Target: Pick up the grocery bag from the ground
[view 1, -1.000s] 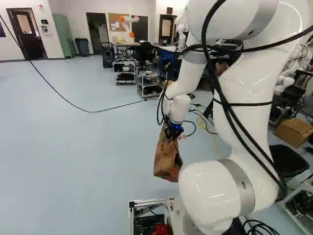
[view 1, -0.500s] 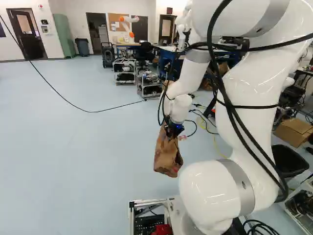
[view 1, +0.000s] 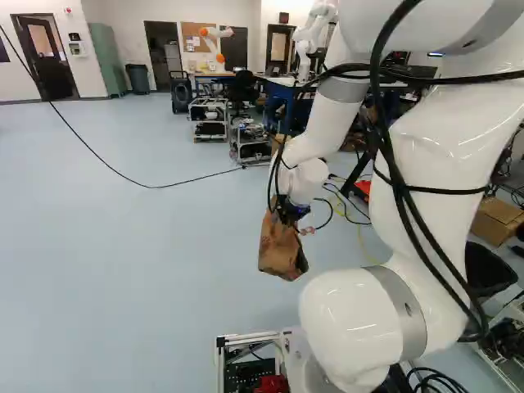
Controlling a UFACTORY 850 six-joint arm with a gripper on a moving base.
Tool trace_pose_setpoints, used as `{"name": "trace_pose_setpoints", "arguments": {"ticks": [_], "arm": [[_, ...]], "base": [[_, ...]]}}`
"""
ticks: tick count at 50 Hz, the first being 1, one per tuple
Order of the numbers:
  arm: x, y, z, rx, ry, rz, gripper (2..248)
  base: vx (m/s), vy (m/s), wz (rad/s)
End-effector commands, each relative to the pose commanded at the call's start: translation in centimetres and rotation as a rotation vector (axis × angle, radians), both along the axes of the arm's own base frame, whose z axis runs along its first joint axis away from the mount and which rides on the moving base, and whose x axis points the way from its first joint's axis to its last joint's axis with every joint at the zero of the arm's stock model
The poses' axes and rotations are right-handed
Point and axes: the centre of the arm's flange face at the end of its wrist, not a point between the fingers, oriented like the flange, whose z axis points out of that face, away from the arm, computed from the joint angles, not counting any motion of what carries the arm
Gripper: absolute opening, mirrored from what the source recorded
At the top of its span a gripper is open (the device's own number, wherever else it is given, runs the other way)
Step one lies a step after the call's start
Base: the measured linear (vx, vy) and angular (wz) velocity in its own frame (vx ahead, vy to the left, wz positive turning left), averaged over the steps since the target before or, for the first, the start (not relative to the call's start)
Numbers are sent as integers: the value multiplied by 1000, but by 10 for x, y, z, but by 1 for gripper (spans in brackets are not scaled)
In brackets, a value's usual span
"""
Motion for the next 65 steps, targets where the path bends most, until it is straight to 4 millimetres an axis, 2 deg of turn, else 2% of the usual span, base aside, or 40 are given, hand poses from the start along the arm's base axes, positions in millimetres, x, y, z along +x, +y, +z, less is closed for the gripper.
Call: {"name": "trace_pose_setpoints", "arguments": {"ticks": [37, 65], "arm": [[-42, -2, 40, -38, -392, 39, 21], [-70, -1, 58, -53, -613, 62, 21]], "base": [[0, 0, 0], [0, 0, 0]]}}
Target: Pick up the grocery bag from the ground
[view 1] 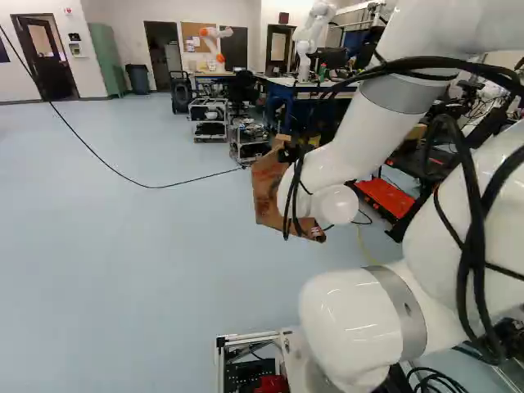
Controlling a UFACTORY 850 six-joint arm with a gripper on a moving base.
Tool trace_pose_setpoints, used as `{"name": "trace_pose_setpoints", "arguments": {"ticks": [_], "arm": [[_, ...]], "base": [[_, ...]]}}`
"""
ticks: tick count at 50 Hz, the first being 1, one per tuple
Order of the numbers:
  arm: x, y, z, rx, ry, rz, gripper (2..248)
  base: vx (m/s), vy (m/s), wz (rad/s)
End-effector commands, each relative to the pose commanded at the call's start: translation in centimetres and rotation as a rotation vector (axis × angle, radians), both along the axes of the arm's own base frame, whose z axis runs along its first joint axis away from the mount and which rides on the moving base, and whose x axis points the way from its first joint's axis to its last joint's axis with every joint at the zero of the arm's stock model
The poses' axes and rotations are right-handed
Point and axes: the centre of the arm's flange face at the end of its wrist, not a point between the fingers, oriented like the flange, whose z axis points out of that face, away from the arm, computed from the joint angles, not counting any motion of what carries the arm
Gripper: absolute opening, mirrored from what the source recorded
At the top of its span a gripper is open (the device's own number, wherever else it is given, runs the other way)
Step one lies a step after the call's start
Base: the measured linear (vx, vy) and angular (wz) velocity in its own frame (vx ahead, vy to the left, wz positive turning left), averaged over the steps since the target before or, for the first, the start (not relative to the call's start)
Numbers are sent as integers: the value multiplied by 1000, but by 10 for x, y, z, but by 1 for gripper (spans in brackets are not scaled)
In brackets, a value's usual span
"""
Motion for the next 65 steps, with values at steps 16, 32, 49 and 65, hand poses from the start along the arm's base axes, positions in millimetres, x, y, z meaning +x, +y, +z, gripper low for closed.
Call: {"name": "trace_pose_setpoints", "arguments": {"ticks": [16, 32, 49, 65], "arm": [[-11, 0, 6, -5, -83, 9, 21], [-18, 1, 9, -7, -132, 15, 21], [-20, 1, 10, -8, -148, 17, 21], [-20, 1, 10, -8, -148, 17, 21]], "base": [[0, 0, 0], [0, 0, 0], [0, 0, 0], [0, 0, 0]]}}
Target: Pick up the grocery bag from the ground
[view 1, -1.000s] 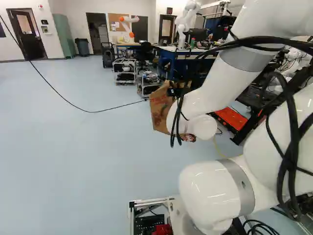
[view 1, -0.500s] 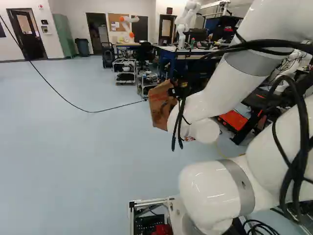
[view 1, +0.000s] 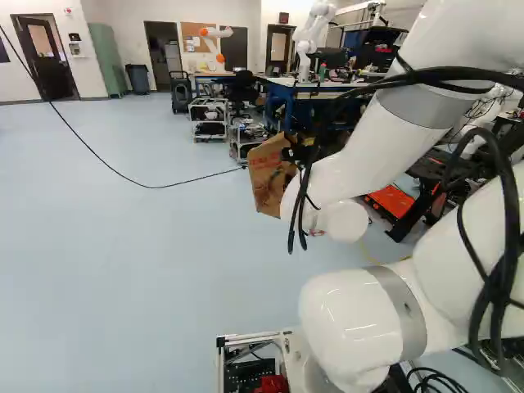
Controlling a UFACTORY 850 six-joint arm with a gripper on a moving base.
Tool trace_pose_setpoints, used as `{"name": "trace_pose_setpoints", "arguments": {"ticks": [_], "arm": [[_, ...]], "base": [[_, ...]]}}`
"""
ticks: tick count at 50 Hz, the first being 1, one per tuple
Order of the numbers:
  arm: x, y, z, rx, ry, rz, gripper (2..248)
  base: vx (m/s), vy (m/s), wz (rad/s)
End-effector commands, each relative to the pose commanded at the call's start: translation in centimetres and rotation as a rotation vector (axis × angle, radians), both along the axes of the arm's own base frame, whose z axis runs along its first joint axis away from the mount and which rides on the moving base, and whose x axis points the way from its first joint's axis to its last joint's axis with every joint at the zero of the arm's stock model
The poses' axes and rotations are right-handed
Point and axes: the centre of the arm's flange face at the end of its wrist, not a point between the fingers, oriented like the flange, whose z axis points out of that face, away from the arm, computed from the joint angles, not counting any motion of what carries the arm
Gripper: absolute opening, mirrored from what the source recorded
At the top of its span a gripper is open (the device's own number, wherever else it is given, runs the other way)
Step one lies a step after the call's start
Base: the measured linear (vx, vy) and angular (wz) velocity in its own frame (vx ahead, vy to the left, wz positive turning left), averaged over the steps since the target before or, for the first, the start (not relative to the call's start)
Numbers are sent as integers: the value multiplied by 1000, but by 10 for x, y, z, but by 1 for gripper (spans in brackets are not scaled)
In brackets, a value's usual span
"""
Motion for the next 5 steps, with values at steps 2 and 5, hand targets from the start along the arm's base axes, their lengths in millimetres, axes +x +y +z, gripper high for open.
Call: {"name": "trace_pose_setpoints", "arguments": {"ticks": [2, 5], "arm": [[0, 0, 0, 0, 0, 0, 21], [0, 0, 0, 0, 0, 0, 21]], "base": [[0, 0, 0], [0, 0, 0]]}}
